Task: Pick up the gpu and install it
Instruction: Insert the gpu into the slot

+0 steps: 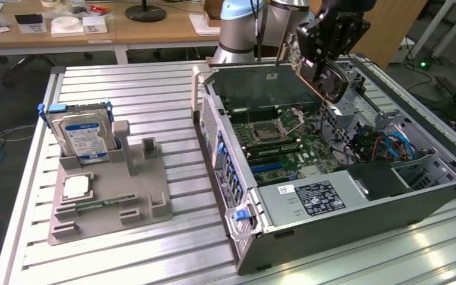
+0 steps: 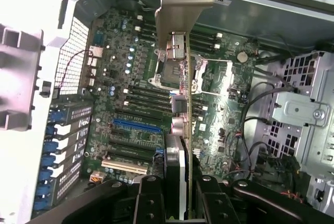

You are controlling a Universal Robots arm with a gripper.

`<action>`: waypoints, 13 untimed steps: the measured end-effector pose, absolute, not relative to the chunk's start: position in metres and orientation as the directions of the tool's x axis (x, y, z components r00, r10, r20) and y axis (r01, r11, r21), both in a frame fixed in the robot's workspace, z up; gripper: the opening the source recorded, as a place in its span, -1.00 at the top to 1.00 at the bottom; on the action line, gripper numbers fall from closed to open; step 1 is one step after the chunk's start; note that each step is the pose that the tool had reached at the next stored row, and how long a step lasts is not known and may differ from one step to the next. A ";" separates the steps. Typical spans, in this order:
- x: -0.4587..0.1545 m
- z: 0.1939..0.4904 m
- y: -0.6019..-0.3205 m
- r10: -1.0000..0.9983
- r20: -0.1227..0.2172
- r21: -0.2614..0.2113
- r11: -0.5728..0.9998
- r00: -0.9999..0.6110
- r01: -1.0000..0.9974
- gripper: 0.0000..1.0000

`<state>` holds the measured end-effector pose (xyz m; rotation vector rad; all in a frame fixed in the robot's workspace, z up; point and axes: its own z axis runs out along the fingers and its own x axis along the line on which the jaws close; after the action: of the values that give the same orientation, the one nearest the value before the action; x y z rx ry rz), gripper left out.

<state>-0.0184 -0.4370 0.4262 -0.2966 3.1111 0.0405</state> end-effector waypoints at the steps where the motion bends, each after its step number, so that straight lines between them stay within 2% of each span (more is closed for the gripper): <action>1: -0.018 0.426 -0.437 -0.196 -0.019 0.024 0.980 -0.980 -0.197 0.44; 13: -0.018 0.426 -0.437 -0.326 -0.019 0.024 0.945 -0.945 -0.326 0.44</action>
<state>-0.0185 -0.4371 0.4262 -0.5170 3.0840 0.0423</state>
